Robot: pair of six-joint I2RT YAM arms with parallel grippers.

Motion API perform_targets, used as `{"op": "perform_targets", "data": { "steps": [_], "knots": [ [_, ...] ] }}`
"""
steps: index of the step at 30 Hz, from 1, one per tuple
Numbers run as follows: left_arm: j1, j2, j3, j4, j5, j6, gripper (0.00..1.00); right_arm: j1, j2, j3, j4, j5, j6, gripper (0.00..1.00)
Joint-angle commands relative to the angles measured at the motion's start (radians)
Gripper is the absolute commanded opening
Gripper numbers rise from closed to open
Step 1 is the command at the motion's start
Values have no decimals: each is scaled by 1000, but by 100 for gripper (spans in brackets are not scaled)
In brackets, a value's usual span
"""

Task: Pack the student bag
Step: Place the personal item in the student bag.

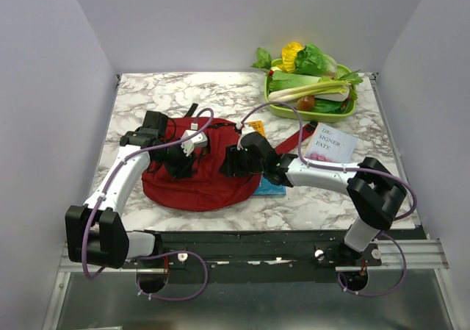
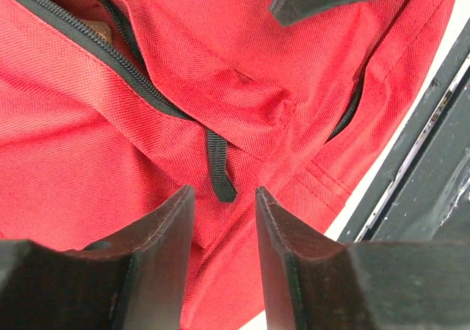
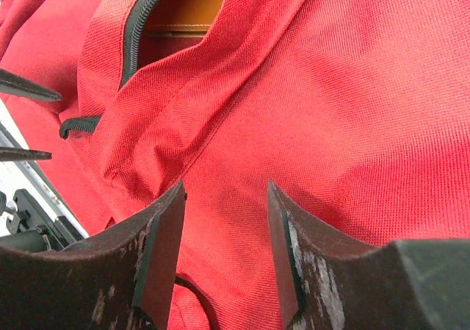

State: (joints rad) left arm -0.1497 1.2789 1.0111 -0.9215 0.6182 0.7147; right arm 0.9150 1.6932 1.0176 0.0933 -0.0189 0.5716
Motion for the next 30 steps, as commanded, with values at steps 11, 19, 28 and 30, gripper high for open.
{"op": "perform_targets", "data": {
  "steps": [11, 19, 28, 30],
  "knots": [
    [-2, 62, -22, 58, 14, 35, 43, 1, -41, -28, 43, 13, 16, 55],
    [-42, 95, -19, 72, 15, 20, 17, 1, -43, -34, 45, 13, 20, 54],
    [-51, 77, 3, 61, -6, 16, 0, 8, -63, -79, 144, -36, 27, 52],
    [-51, 71, 1, 87, -20, -4, 0, 19, -63, -85, 181, -70, 21, 52]
  ]
}}
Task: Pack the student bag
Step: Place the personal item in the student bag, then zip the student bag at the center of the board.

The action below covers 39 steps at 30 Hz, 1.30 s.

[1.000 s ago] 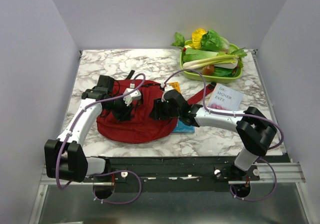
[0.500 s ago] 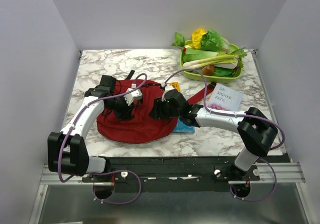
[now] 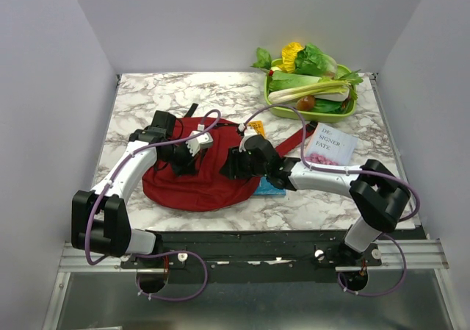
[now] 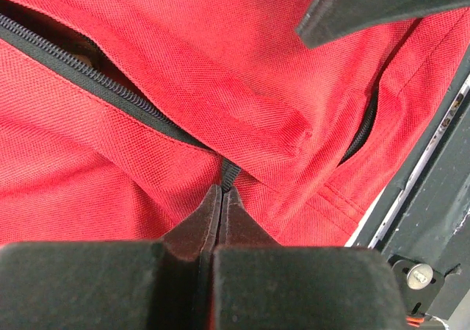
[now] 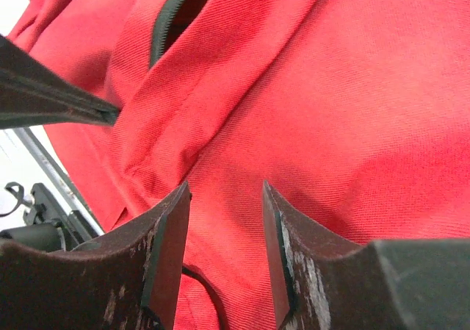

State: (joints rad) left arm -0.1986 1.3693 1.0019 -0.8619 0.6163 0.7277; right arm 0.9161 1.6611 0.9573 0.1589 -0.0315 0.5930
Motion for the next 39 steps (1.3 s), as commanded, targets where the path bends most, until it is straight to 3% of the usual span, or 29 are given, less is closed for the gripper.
{"op": "perform_targets", "data": {
  "steps": [1, 14, 24, 27, 28, 30, 31, 39],
  "knots": [
    [-2, -25, 10, 40, -24, -27, 0, 33, -21, -17, 131, -67, -5, 52],
    [-2, -42, 7, 109, -49, -91, 0, 105, 127, 107, 96, -119, -35, 54],
    [-5, -35, 14, 115, -41, -103, 0, 145, 178, 187, -19, 8, -88, 54],
    [-5, -35, 14, 121, -41, -108, 0, 150, 200, 221, -45, 13, -87, 43],
    [-5, -36, 12, 124, -43, -114, 0, 152, 204, 225, -59, 16, -87, 32],
    [-5, -35, 6, 142, -46, -123, 0, 155, 207, 232, -76, 25, -88, 18],
    [-5, -32, 6, 152, -50, -134, 0, 162, 204, 227, -79, 25, -91, 2],
    [-5, 57, 55, 259, -66, -214, 0, 228, 158, 175, -88, 133, -157, 1]
  ]
}}
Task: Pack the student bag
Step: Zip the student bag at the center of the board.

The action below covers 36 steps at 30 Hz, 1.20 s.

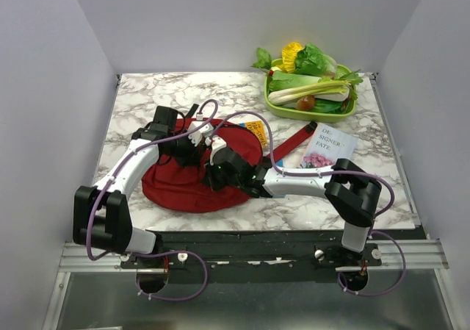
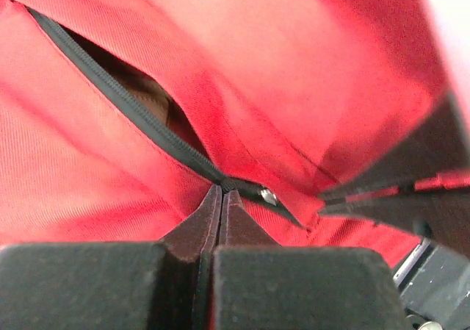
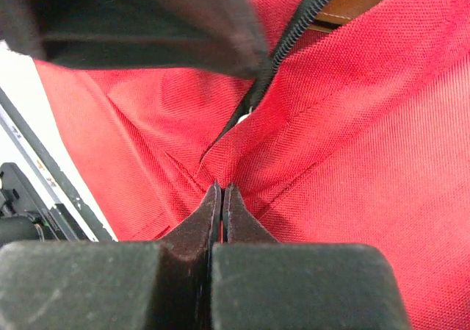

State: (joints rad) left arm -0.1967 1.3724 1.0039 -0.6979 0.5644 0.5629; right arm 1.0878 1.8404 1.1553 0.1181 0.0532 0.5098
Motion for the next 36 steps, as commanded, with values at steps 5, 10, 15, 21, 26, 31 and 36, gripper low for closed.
{"op": "perform_targets", "data": {
  "steps": [5, 10, 15, 21, 26, 31, 36],
  "knots": [
    [-7, 122, 133, 107, -4, -72, 0, 83, -38, -39, -54, 48, -96, 1],
    [-7, 165, 165, 164, -56, -101, 0, 90, -69, -65, -60, 60, -96, 1],
    [-7, 214, 214, 230, -109, -135, 0, 92, -99, -112, -58, 42, -94, 1],
    [-7, 335, 332, 299, -202, -231, 0, 95, -105, -121, -52, 22, -105, 1],
    [-10, 445, 418, 336, -339, -303, 0, 98, -92, -108, -48, 5, -123, 1],
    [-10, 473, 470, 265, -299, -324, 5, 98, -70, -57, -66, 17, -136, 17],
    [-4, 383, 403, 196, -250, -319, 54, 71, -136, -3, -101, 111, -139, 59]
  ]
}}
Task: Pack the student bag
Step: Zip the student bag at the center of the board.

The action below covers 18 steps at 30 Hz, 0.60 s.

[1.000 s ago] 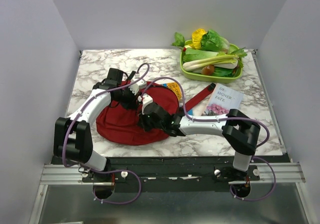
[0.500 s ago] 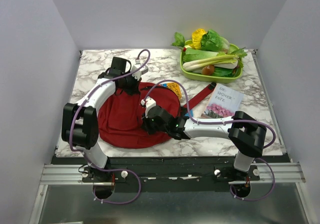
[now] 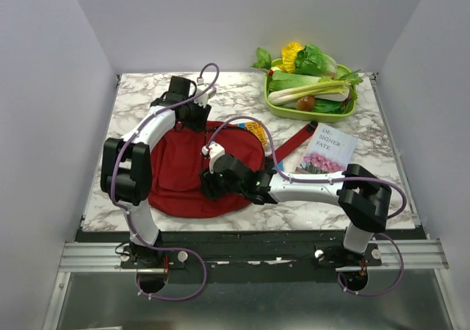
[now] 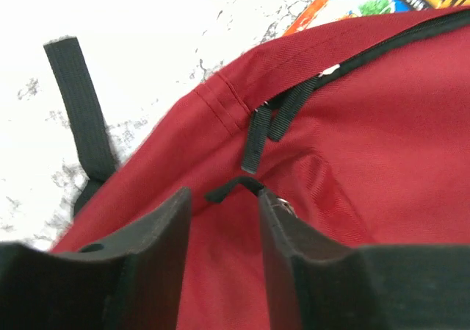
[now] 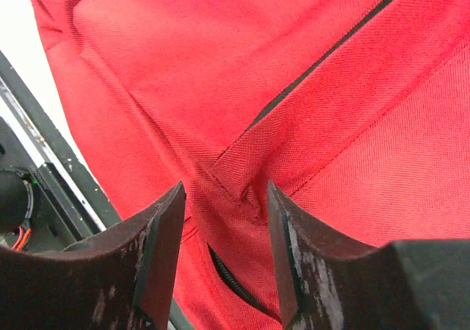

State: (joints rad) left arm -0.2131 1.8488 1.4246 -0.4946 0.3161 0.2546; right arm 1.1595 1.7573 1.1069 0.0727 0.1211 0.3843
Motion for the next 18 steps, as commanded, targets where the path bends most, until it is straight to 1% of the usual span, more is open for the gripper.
{"op": "perform_targets", "data": {
  "steps": [1, 2, 3, 4, 6, 7, 9, 10, 12, 13, 15, 17, 18],
  "knots": [
    [20, -146, -38, -13, -2, -6, 64, -36, -67, 44, -63, 58, -9, 63],
    [27, -172, -73, -18, -5, 8, 73, -58, -84, 45, -70, 64, -9, 64],
    [49, -198, -87, -39, -8, 15, 90, -82, -97, 47, -70, 72, -10, 64],
    [60, -245, -102, -48, -17, 21, 97, -136, -119, 50, -120, 104, -15, 64],
    [108, -286, -131, -88, -46, 41, 99, -199, -128, 59, -148, 118, -22, 66],
    [125, -313, -141, -100, -58, 47, 99, -268, -113, 89, -209, 136, -19, 66],
    [167, -333, -183, -116, -115, 72, 99, -322, -87, 119, -246, 169, -50, 66],
    [203, -344, -205, -116, -133, 81, 99, -360, -69, 137, -298, 211, -56, 66],
    [279, -341, -248, -124, -155, 97, 99, -391, -4, 191, -333, 225, -76, 67],
    [340, -321, -253, -133, -153, 113, 99, -412, 19, 209, -374, 230, -74, 68],
    [394, -294, -263, -165, -150, 132, 99, -431, 73, 228, -389, 236, -81, 68],
    [446, -272, -295, -162, -164, 156, 99, -455, 91, 226, -396, 218, -73, 68],
    [454, -270, -308, -148, -170, 166, 99, -461, 99, 222, -396, 207, -67, 68]
  ]
}}
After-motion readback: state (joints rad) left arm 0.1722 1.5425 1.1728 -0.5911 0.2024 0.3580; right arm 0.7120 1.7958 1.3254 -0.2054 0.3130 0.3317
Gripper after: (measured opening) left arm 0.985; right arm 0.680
